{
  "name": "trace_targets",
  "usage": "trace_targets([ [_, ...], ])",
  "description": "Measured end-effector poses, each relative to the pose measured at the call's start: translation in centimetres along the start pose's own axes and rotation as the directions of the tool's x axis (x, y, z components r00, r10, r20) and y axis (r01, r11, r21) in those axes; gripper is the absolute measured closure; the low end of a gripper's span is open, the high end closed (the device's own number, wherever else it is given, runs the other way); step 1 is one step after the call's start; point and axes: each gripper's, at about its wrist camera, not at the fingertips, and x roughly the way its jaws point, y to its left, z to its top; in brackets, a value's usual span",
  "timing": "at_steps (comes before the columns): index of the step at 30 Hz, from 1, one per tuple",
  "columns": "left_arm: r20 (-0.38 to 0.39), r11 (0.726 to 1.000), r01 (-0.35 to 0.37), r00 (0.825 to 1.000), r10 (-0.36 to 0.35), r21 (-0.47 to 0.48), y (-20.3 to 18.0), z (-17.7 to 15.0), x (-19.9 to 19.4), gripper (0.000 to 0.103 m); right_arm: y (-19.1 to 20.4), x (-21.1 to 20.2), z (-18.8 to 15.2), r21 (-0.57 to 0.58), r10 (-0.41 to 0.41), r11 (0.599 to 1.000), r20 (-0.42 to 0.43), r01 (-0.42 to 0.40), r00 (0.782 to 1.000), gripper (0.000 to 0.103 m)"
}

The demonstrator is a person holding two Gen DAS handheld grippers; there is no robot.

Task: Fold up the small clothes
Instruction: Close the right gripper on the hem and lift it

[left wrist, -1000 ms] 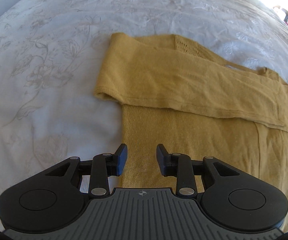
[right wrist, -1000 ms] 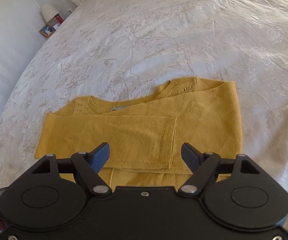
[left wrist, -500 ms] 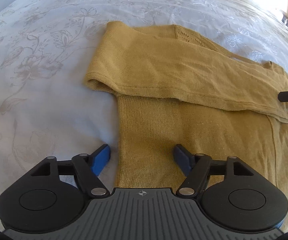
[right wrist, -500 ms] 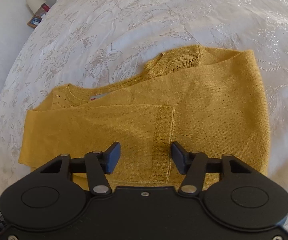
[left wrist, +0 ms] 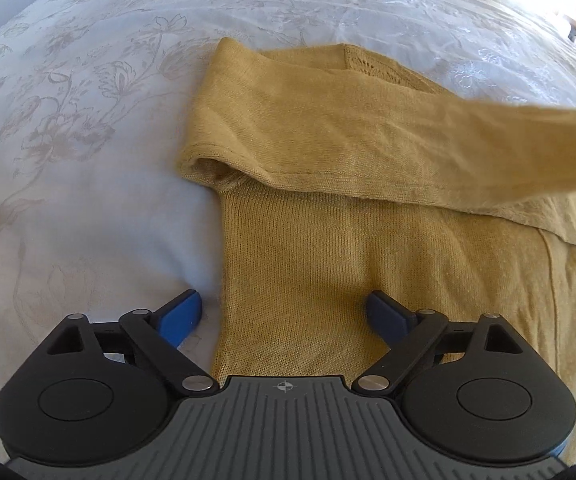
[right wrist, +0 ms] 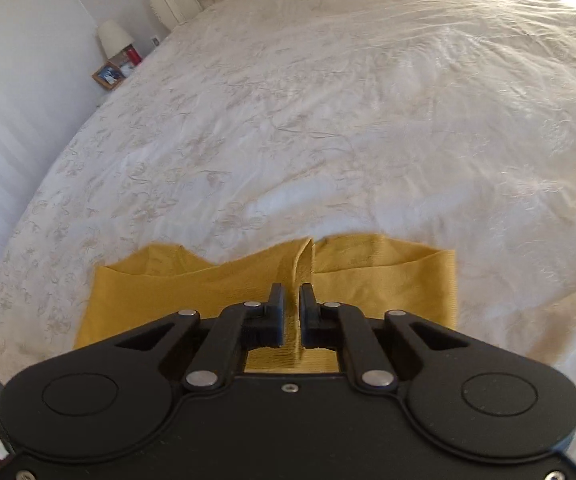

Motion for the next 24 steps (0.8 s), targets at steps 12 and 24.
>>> trace_targets([
  [12, -0.001, 1.000, 0.000, 1.000, 0.000, 0.010, 0.1, -0.1, 0.1, 0.011, -1.9, 4.9, -2.6, 0.104, 0.083, 0.992, -0.111, -0.072, 0.990, 0.043],
  [24, -0.002, 1.000, -0.003, 1.000, 0.003, 0.007, -0.1, 0.0, 0.6, 0.000, 0.4, 10.4, -3.3, 0.053, 0.100, 0.994, -0.221, -0.090, 0.970, 0.000],
])
